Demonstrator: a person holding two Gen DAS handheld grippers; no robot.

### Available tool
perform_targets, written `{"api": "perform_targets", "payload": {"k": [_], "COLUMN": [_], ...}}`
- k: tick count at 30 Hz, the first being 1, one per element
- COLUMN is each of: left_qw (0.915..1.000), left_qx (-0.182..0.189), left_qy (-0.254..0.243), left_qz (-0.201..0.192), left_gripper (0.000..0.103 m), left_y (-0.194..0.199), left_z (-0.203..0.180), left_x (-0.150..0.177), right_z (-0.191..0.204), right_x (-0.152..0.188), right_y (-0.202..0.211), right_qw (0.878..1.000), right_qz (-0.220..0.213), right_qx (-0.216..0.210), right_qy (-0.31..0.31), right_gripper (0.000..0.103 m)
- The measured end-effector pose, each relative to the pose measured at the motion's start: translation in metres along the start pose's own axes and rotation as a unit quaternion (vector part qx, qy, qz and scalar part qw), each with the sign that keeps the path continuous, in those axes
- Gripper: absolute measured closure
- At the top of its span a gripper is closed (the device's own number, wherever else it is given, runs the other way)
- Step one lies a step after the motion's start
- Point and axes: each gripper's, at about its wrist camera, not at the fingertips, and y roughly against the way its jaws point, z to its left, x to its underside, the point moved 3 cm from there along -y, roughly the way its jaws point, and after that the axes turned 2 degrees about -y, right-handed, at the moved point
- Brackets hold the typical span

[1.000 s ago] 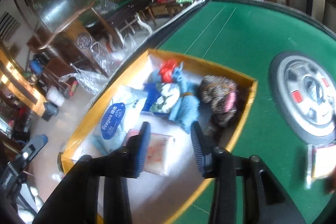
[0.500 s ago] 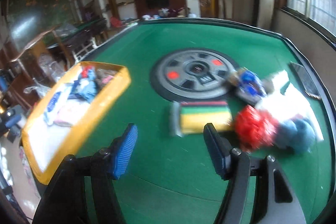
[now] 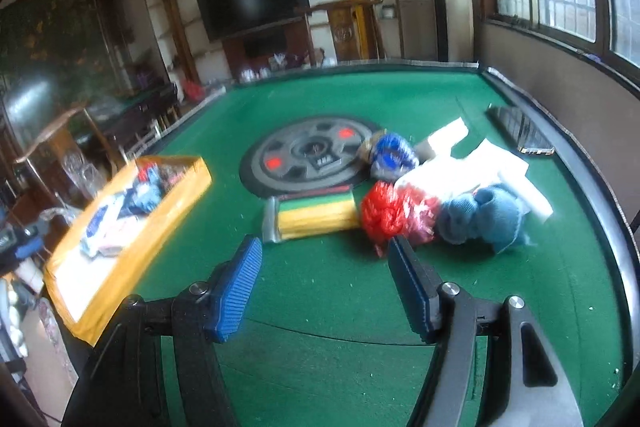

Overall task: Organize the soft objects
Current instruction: 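Move both open grippers from the box back toward the remaining items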

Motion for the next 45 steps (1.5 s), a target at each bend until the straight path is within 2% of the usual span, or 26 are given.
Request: {"api": "perform_targets", "payload": {"k": [3, 5, 6, 16, 23, 26, 31, 36, 39, 42, 45], "left_qw": [0.9999, 0.9996, 0.9995, 0.9992, 0.999, 0.9991, 0.9977, 0.9916, 0.9845, 0.9776, 0.9721], "left_qx": [-0.014, -0.022, -0.025, -0.029, -0.028, -0.022, 0.016, 0.055, 0.083, 0.106, 0.115], "left_qy": [0.008, 0.016, 0.019, 0.014, 0.013, 0.005, -0.049, -0.093, -0.122, -0.142, -0.163], "left_qz": [0.003, 0.006, 0.008, 0.023, 0.032, 0.037, 0.044, 0.071, 0.094, 0.114, 0.123], "left_gripper": [0.03, 0.03, 0.03, 0.03, 0.03, 0.03, 0.03, 0.03, 0.03, 0.03, 0.03], "left_y": [-0.002, -0.004, -0.005, -0.015, -0.021, -0.024, -0.029, -0.044, -0.053, -0.058, -0.057], "left_z": [0.008, 0.014, 0.016, 0.009, 0.005, -0.005, -0.05, -0.101, -0.133, -0.157, -0.176], "left_x": [0.001, 0.001, 0.002, 0.006, 0.007, 0.007, 0.009, 0.021, 0.032, 0.044, 0.055], "right_z": [0.004, 0.009, 0.013, 0.036, 0.029, 0.011, -0.037, -0.082, -0.113, -0.153, -0.19], "right_x": [-0.005, -0.007, -0.008, -0.006, -0.004, -0.005, -0.008, -0.012, -0.018, -0.026, -0.03], "right_y": [0.021, 0.03, 0.032, 0.033, 0.027, 0.025, 0.024, 0.03, 0.022, 0.012, 0.002], "right_qw": [0.999, 0.998, 0.998, 0.996, 0.997, 0.997, 0.997, 0.994, 0.992, 0.989, 0.984], "right_qz": [-0.039, -0.061, -0.066, -0.077, -0.07, -0.067, -0.048, -0.046, -0.034, -0.018, 0.0], "right_qx": [-0.002, -0.006, -0.006, -0.016, -0.006, 0.011, 0.054, 0.096, 0.113, 0.112, 0.084], "right_qy": [-0.003, -0.001, 0.002, 0.03, 0.031, 0.02, -0.014, -0.027, -0.044, -0.093, -0.159], "right_gripper": [0.036, 0.029, 0.028, 0.028, 0.028, 0.028, 0.028, 0.028, 0.028, 0.028, 0.028]}}
